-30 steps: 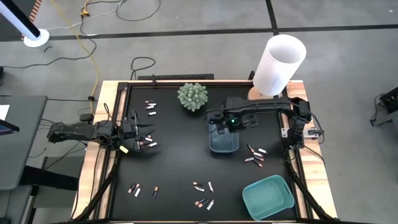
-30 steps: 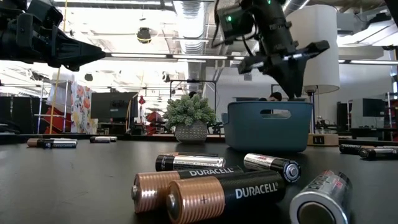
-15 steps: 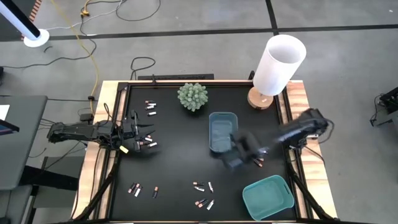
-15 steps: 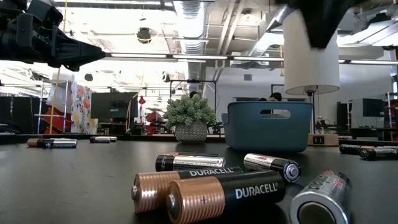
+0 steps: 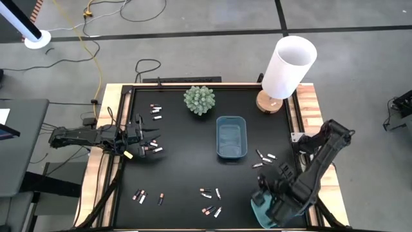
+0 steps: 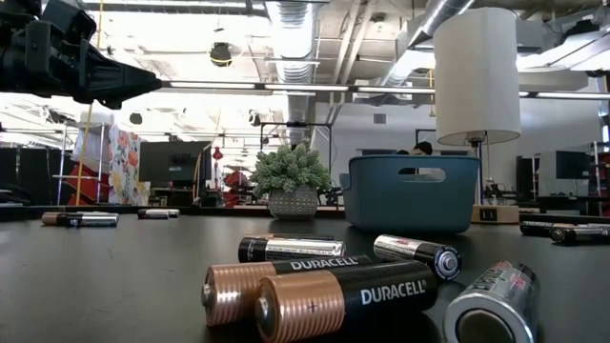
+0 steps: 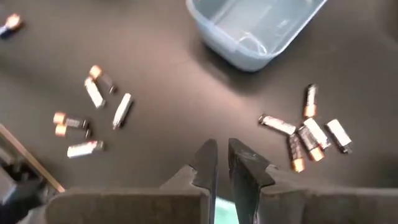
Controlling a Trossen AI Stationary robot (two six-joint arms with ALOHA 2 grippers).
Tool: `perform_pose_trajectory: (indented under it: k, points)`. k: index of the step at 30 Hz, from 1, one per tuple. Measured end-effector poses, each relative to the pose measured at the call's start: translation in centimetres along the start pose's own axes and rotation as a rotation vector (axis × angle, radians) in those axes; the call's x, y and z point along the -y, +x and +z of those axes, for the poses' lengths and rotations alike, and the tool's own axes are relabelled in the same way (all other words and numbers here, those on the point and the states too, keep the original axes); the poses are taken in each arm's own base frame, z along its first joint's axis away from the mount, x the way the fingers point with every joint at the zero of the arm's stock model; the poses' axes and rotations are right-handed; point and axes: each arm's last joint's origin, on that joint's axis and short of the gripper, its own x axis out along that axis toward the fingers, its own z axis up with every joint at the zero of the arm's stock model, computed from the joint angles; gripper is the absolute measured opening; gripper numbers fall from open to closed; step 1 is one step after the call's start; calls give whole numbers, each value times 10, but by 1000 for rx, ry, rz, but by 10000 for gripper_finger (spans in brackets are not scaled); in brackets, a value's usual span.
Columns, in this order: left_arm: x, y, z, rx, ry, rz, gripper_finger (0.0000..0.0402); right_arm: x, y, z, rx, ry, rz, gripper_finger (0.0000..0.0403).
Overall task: Sort batteries
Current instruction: Move the green bin to the center of the table
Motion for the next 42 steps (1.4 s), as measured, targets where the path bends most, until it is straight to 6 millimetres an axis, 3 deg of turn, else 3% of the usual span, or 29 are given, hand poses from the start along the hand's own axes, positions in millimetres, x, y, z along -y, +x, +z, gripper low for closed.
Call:
perform_pose_trajectory:
  k: [6, 11, 18, 21, 26, 30, 35, 42]
  points:
    - [0, 0, 0, 0, 0, 0, 125, -18, 20, -30, 14, -3, -53, 57]
    - [0, 0, 1, 9, -42, 1, 125, -29, 41, -66, 134, -67, -81, 57]
    - [-2, -1, 14, 158, -272, 3, 125, -6, 49, -111, 447, -5, 91, 53]
    - [-3, -1, 16, 178, -302, 1, 125, 2, 53, -115, 508, 21, 175, 48]
    - [-3, -1, 16, 177, -343, -2, 125, 7, 63, -103, 507, 48, 163, 43]
    - [-2, -1, 15, 157, -366, -4, 125, 12, 55, -87, 302, 47, 67, 44]
    - [-2, 0, 11, 120, -358, -4, 125, 25, 36, -47, -22, 46, 15, 48]
    - [0, 0, 4, 44, -349, -2, 125, 39, 16, 12, -137, -124, 189, 62]
